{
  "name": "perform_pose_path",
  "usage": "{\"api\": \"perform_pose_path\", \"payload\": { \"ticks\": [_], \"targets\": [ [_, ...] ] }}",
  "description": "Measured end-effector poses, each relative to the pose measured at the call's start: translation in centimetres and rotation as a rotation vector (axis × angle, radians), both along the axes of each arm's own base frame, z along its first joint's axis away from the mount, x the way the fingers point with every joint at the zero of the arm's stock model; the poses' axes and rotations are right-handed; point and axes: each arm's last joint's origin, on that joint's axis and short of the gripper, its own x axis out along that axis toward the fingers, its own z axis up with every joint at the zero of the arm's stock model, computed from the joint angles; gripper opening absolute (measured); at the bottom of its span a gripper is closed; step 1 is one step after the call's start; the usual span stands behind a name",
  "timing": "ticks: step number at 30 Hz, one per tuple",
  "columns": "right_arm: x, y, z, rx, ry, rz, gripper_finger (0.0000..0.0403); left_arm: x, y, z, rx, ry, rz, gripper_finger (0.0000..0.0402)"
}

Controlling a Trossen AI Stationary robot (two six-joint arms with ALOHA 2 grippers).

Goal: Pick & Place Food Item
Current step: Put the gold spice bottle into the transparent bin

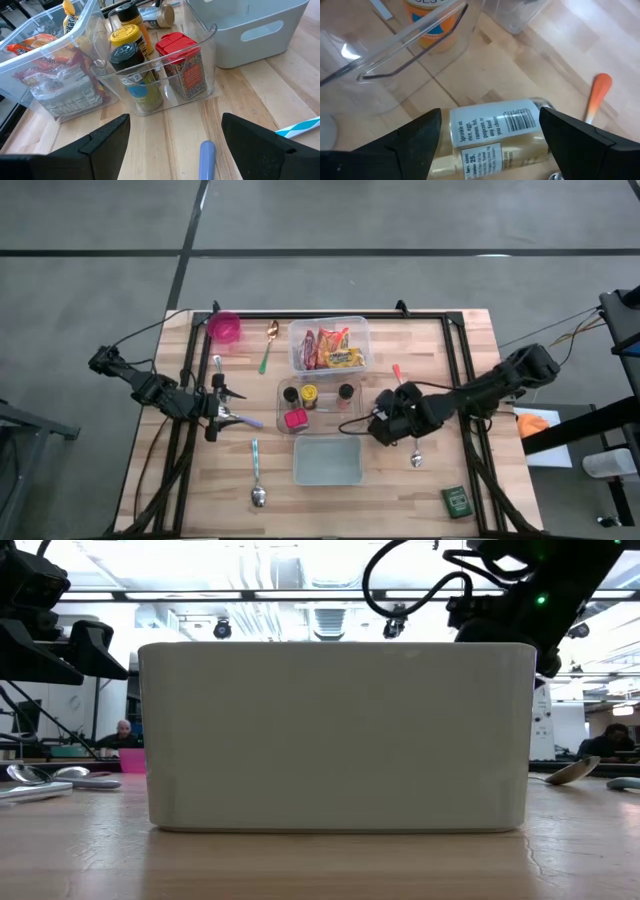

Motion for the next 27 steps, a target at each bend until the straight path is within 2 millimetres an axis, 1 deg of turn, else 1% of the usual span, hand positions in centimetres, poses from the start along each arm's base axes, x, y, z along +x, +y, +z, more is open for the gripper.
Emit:
{"api": "perform_pose_path", "payload": {
  "ticks": [4,8,11,16,23,27],
  "targets": [
    [0.4,-0.3,-0.3,0.042,0.023,0.021,0.0334,0.0,0.0,0.0,0.000,0.000,0.000,0.0316],
    [0.6,-0.3,-0.9,0.062,0.068,0.052,0.0334,0.0,0.0,0.0,0.000,0.000,0.000,0.0316],
    [0.7,-0.2,-1.0,0.071,0.078,0.064,0.0334,0.0,0.0,0.0,0.000,0.000,0.000,0.0316],
    [0.9,0.3,-0.4,0.119,0.100,0.095,0.0334,0.0,0.0,0.0,0.000,-0.001,0.000,0.0316],
    [1.0,0.7,0.6,0.201,0.186,0.158,0.0334,0.0,0.0,0.0,0.000,-0.001,0.000,0.0316],
    [0.9,1.3,1.0,0.189,0.240,0.271,0.0334,0.0,0.0,0.0,0.000,-0.001,0.000,0.0317]
  ]
}}
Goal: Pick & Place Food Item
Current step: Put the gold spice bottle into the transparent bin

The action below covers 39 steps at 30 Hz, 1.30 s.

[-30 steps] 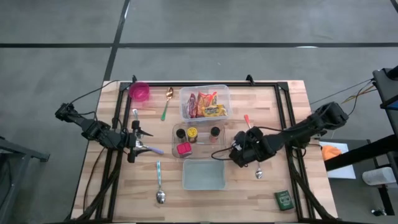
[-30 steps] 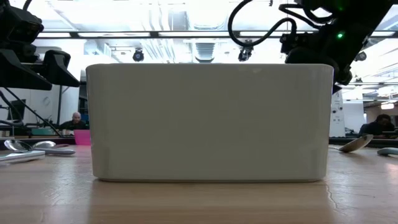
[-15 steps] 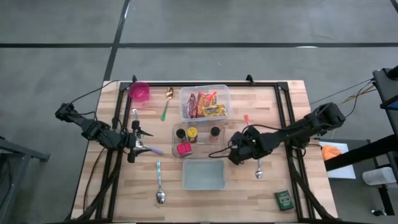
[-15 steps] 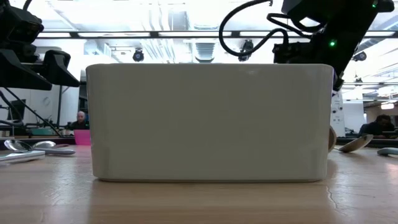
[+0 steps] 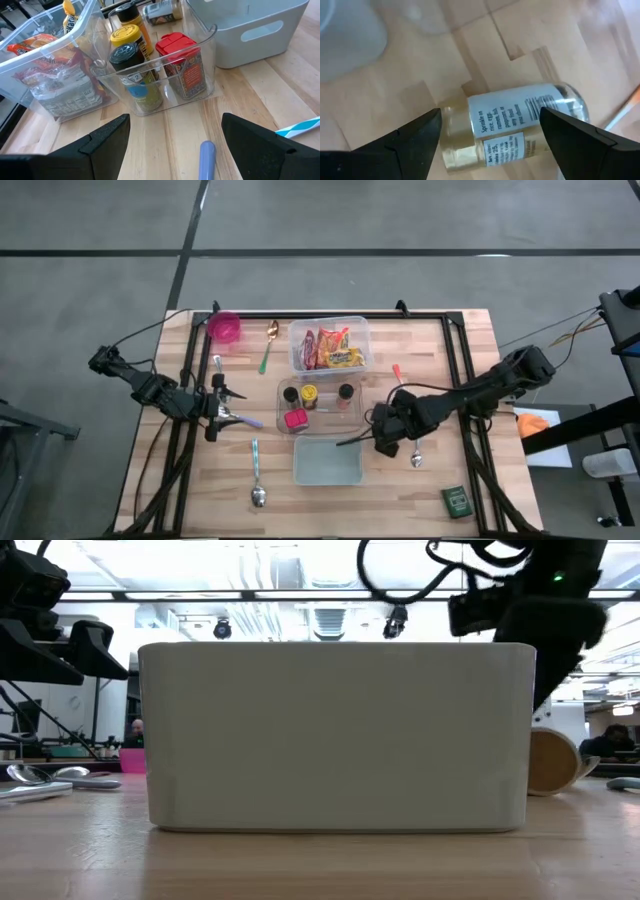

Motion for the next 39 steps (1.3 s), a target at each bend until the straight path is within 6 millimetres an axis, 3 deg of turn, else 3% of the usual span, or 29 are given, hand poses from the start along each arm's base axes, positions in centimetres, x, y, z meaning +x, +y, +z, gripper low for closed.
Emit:
{"api": "perform_pose_path", "payload": {
  "ticks": [9,21,25,33,39],
  "targets": [
    [-1.0,1.1,0.1,-0.079,0.108,0.255,0.0334,0.0,0.0,0.0,0.000,0.000,0.000,0.0317],
    [-1.0,1.2,0.3,-0.080,0.098,0.246,0.0334,0.0,0.0,0.0,0.000,0.000,0.000,0.0317],
    [-0.3,1.5,2.3,-0.086,0.029,0.246,0.0334,0.0,0.0,0.0,0.000,0.000,-0.001,0.0317],
    [-0.2,3.7,7.4,-0.300,-0.212,0.120,0.0334,0.0,0.0,0.0,0.000,0.000,0.000,0.0317],
    [-1.9,6.2,7.2,-0.364,-0.415,-0.044,0.0334,0.0,0.0,0.0,0.000,0.000,0.000,0.0317]
  ]
}}
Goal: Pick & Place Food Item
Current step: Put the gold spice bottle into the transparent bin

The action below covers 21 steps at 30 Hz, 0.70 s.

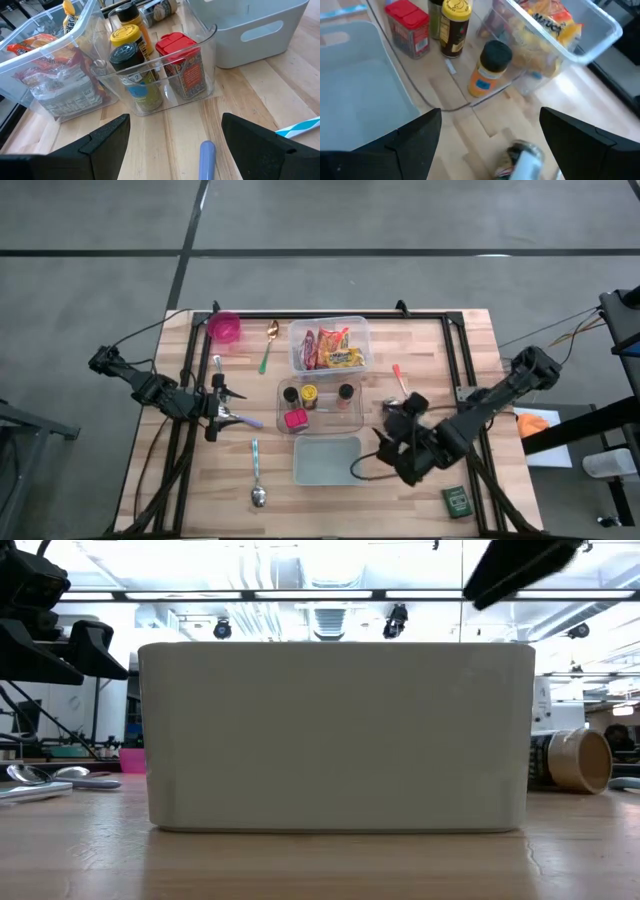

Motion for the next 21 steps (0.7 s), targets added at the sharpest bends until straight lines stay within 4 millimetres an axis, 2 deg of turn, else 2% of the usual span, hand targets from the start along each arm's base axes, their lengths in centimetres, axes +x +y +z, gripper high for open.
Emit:
{"api": "perform_pose_path", "payload": {
  "ticks": [6,12,17,21],
  "targets": [
    [-2.9,1.7,-3.0,0.053,-0.124,-0.082,0.0334,0.0,0.0,0.0,0.000,0.000,0.000,0.0317],
    [-5.7,2.6,-6.5,0.051,-0.228,-0.117,0.0334,0.0,0.0,0.0,0.000,0.000,0.001,0.0317],
    [-6.2,3.0,-8.4,0.025,-0.204,-0.133,0.0334,0.0,0.0,0.0,0.000,0.000,0.001,0.0317],
    [-5.9,3.7,-9.0,-0.019,-0.175,-0.140,0.0334,0.0,0.0,0.0,0.000,0.000,0.001,0.0317]
  ]
}}
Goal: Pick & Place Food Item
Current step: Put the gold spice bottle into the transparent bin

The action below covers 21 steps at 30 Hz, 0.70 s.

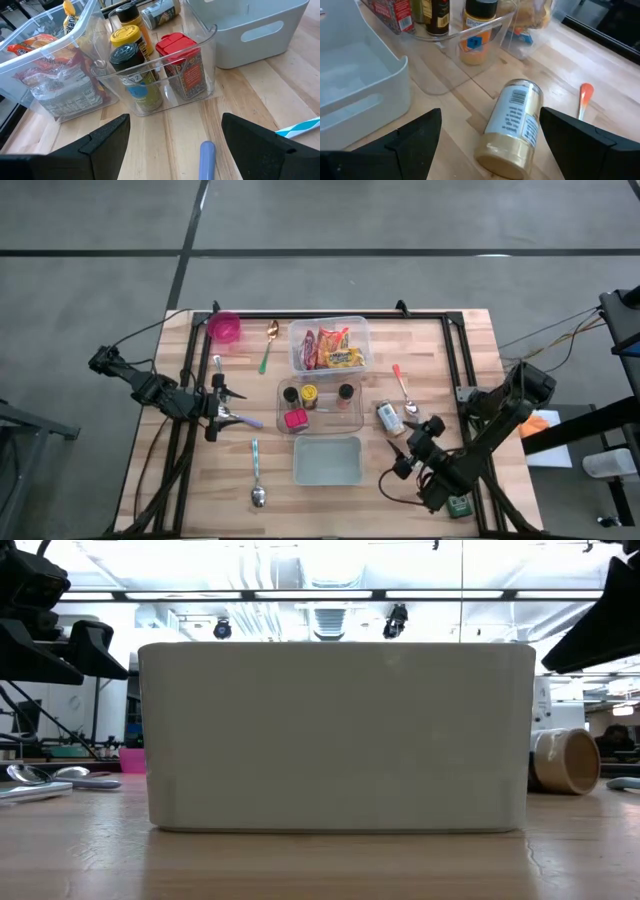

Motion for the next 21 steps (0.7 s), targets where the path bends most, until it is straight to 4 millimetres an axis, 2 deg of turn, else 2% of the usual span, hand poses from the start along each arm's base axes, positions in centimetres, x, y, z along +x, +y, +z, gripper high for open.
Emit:
{"api": "perform_pose_path", "payload": {
  "ticks": [13,21],
  "targets": [
    [1.6,2.1,-0.1,-0.061,0.036,-0.093,0.0338,0.0,0.0,0.0,0.001,0.001,0.000,0.0316],
    [2.0,2.6,-1.1,-0.056,0.014,-0.150,0.0396,0.0,0.0,0.0,0.001,0.001,0.000,0.0316]
  ]
}}
